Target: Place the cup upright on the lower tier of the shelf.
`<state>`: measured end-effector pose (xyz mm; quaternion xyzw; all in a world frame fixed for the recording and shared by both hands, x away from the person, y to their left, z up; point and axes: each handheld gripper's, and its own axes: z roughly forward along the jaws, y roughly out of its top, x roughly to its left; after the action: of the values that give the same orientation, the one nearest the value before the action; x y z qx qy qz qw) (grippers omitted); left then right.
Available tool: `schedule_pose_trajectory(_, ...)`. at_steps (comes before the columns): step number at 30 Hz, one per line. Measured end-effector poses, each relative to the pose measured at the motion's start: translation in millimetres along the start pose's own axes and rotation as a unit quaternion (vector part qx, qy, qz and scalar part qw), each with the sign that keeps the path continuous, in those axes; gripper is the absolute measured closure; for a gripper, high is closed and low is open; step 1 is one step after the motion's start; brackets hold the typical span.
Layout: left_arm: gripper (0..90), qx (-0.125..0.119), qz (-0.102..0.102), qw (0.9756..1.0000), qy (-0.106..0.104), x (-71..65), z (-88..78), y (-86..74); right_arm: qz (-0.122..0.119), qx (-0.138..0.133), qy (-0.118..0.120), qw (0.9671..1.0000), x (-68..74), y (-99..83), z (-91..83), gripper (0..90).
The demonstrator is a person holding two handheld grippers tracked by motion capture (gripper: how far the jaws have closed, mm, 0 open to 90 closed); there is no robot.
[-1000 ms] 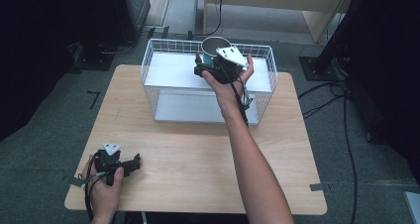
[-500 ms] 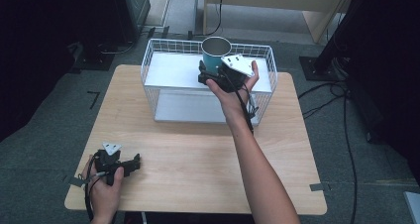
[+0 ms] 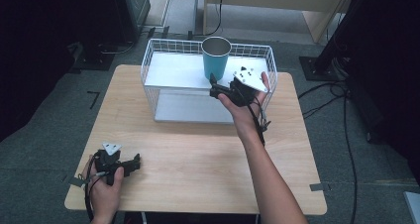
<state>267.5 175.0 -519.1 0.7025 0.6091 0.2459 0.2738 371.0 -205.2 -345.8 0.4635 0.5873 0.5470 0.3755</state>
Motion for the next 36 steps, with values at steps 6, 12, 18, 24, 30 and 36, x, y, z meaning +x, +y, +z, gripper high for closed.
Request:
schedule_pose_trajectory(6, 0.0, 0.0, 0.0, 1.0, 0.0, 0.0, 0.0, 0.0, -0.007, 0.0, 0.003, 1.0, -2.6, -6.4, -12.1, 0.0)
schedule_pose_trajectory(12, 0.0, 0.0, 0.0, 1.0, 0.0, 0.0, 0.0, 0.0, -0.014, 0.001, 0.004, 0.9999, -5.0, -15.4, -27.0, 0.0)
schedule_pose_trajectory(18, 0.0, 0.001, 0.001, 1.0, 0.0, 0.1, -0.2, 0.1, -0.025, 0.002, 0.004, 0.9997, -8.2, -22.3, -41.3, 0.0)
schedule_pose_trajectory(24, 0.0, 0.001, 0.001, 1.0, 0.0, 0.1, -0.2, 0.1, -0.032, 0.003, -0.005, 0.9995, -15.0, -30.3, -53.1, 0.0)
schedule_pose_trajectory(30, 0.0, 0.001, 0.001, 1.0, 0.0, 0.1, -0.2, 0.1, -0.027, 0.008, -0.013, 0.9995, -25.0, -40.0, -63.8, 0.0)
schedule_pose_trajectory(36, 0.0, 0.001, 0.001, 1.0, 0.0, 0.1, -0.2, 0.1, -0.024, 0.013, -0.017, 0.9995, -32.3, -49.4, -72.8, 0.0)
